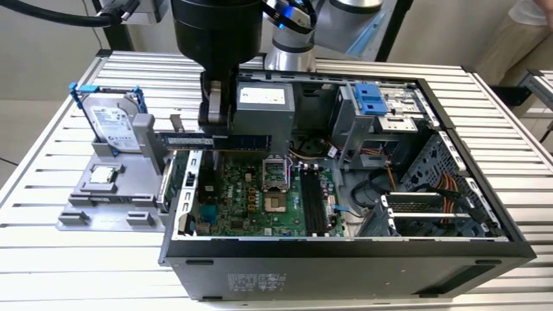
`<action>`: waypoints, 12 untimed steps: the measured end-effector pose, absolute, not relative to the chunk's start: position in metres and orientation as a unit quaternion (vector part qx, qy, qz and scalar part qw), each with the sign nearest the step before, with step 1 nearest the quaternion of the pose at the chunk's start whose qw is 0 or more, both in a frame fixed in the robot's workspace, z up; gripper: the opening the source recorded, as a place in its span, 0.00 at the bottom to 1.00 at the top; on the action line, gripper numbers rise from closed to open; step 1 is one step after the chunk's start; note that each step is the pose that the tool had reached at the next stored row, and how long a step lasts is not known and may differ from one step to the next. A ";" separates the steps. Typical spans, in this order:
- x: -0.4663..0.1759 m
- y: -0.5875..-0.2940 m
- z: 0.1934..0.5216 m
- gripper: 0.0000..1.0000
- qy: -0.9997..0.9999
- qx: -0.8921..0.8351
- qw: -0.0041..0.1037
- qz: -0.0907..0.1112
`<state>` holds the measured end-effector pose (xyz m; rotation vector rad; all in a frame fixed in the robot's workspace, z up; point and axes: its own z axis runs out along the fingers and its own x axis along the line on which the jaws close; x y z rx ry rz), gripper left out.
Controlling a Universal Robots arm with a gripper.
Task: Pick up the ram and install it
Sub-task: 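Pick up the ram and move it above insertion slot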
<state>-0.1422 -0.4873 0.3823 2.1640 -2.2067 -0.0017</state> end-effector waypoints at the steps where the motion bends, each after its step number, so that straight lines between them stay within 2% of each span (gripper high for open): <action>1: -0.141 -0.487 0.382 0.00 -0.714 0.700 0.025 -0.001; 12: -0.131 -0.487 0.382 0.00 -0.714 0.700 0.025 -0.001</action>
